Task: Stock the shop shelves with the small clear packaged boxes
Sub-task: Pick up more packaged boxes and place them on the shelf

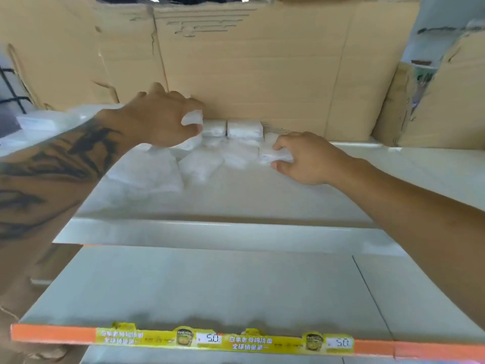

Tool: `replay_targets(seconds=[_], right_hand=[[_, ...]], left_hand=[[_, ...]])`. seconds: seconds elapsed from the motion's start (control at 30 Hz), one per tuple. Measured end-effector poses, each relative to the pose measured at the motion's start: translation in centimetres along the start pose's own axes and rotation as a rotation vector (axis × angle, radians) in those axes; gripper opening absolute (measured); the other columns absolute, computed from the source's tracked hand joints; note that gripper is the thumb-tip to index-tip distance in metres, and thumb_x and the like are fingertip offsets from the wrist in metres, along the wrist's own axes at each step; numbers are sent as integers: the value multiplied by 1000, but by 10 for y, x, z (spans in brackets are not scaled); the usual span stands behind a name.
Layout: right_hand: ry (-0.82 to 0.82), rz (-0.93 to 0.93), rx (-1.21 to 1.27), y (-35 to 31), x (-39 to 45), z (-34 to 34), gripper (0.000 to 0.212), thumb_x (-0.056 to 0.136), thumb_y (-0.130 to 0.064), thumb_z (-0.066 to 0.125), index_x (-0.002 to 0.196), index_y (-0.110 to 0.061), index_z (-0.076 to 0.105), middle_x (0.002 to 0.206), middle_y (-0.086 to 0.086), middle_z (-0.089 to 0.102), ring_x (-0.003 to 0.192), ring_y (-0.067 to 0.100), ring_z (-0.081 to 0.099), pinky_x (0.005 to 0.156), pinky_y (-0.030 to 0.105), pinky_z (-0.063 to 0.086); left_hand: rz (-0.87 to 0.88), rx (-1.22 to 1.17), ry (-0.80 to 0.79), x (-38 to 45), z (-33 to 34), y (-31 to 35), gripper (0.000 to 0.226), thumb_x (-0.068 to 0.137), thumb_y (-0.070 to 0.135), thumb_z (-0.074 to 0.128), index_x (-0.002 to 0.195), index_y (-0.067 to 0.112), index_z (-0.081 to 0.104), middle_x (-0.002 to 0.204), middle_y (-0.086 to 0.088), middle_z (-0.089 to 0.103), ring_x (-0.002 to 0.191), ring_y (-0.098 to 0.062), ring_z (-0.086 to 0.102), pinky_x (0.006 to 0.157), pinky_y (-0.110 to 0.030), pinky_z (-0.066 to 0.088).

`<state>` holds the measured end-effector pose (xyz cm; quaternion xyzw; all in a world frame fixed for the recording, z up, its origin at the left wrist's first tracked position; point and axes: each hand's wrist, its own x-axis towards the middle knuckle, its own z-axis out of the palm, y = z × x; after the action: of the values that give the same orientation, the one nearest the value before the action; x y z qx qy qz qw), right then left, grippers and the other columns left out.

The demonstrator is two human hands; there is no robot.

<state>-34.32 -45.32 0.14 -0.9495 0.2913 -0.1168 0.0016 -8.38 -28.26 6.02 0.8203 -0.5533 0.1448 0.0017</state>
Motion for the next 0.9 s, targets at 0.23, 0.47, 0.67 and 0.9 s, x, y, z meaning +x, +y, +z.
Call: replay_targets(seconds=[0.23,0.47,0.67,0.9], right_hand=[[33,73,21,-5,-12,-1,39,93,-46,66,127,-29,58,128,4,57,124,29,46,103,40,42],[41,155,96,-10,-14,-7,37,84,-55,73,112,-36,59,123,-3,58,114,22,46,101,38,38],[84,169,348,-12,-39,-4,40,80,-54,79,108,-34,59,116,-4,54,105,16,57,83,29,41],[357,48,647,-1,-169,-31,33,83,-38,82,110,-27,66,107,-25,64,102,-17,53,83,4,37]], left_hand=[[94,-75,47,11,3,-14,49,98,62,42,145,48,41,139,-11,50,129,-39,38,107,-53,24],[163,-295,159,-1,-2,3,49,93,61,56,138,43,49,124,-9,46,114,-33,53,108,-53,36],[283,-425,212,-34,-17,40,54,90,57,65,139,39,54,117,-1,43,108,-24,52,105,-41,44],[314,-643,336,-105,-34,120,47,89,63,66,130,38,63,122,0,59,111,-4,50,95,-11,34]])
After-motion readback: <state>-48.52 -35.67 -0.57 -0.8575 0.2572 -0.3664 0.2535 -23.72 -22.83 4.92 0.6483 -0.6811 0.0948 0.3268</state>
